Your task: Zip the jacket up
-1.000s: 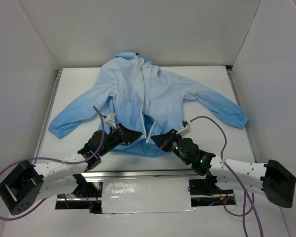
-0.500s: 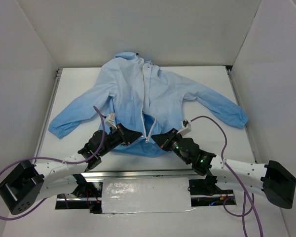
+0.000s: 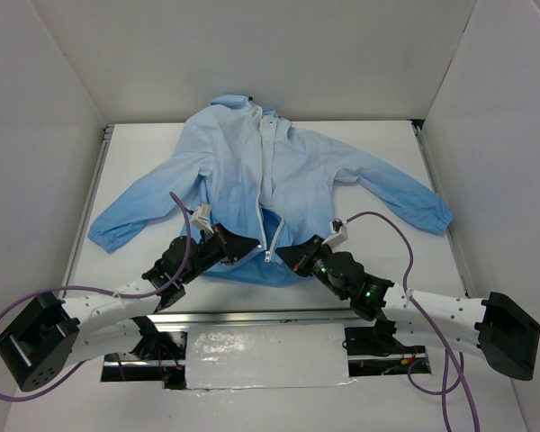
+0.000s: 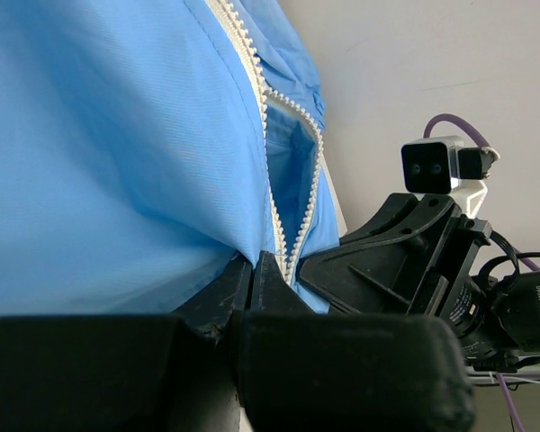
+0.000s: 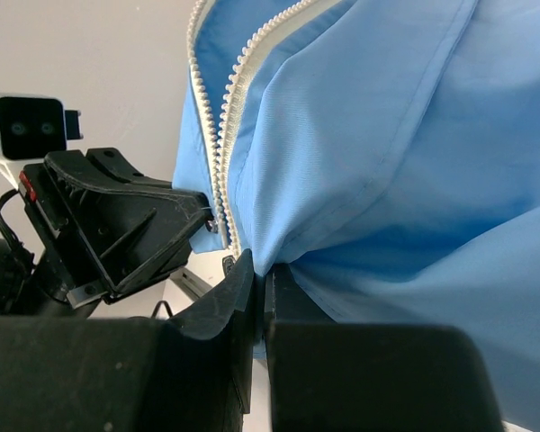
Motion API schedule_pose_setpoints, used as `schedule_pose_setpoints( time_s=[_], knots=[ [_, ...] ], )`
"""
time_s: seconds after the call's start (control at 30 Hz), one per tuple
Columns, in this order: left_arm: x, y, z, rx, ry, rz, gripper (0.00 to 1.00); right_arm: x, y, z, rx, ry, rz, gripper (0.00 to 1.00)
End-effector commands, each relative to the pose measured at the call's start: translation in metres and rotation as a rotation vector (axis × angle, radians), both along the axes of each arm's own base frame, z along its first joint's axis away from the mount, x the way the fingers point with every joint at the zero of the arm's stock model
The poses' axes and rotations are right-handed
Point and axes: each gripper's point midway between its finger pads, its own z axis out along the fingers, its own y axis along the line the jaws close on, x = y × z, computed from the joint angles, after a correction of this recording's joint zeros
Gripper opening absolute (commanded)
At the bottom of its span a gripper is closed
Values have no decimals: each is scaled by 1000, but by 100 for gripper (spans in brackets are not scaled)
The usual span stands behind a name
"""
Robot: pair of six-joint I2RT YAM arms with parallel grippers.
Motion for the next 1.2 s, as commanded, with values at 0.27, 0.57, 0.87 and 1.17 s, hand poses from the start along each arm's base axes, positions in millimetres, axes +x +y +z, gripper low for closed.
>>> schedule_pose_setpoints(
  time_s=[0.27, 0.57, 0.87, 1.17],
  knots=[
    [9, -6, 30, -54, -77, 6, 0, 2, 0, 25, 74, -78, -2, 0],
    [5, -8, 27, -64, -66, -18, 0, 5, -4, 25, 62, -75, -25, 0],
    [0, -10, 29, -88, -66, -40, 0, 10, -5, 21, 42, -69, -45, 0],
    [-2, -11, 27, -91, -60, -51, 0, 13, -4, 27, 41, -82, -50, 0]
  ],
)
